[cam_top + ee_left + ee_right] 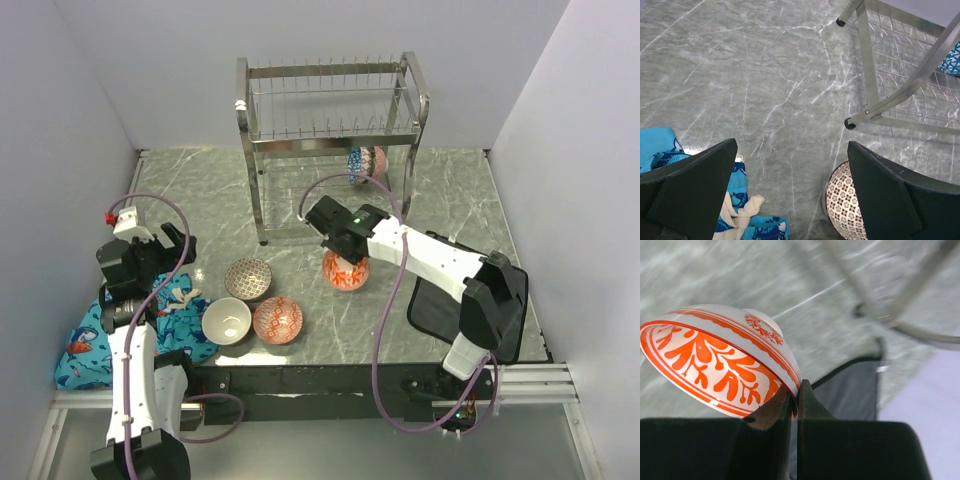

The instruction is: Load the bowls into the dish rack

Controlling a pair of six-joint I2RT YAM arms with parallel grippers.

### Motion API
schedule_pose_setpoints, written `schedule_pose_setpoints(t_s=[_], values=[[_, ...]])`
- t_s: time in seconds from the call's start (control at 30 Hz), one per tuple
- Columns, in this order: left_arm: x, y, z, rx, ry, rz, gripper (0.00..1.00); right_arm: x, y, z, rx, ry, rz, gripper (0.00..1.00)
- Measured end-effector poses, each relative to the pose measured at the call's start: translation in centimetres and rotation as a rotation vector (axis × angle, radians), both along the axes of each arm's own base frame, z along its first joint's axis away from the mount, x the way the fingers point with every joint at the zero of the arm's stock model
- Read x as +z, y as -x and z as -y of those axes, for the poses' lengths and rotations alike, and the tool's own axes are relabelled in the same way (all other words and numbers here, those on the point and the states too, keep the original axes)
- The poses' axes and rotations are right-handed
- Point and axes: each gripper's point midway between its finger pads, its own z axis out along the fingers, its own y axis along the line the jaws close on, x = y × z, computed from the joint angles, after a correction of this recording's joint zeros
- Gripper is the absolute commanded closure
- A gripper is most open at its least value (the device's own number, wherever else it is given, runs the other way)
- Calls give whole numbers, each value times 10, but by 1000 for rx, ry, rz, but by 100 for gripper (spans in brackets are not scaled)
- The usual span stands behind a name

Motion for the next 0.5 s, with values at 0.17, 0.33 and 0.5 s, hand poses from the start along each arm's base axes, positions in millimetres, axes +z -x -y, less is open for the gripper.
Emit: schedule_pose_setpoints(t_s=[0.17,0.33,0.5], values=[[-1,3,2,-2,-2,11,1,29,-42,-6,-48,50,271,100],[-4,4,3,-4,0,13,0,60,-78,-9,-83,87,491,100],[-9,6,4,-1,7,9,0,80,-108,-19,-97,125,674,100]])
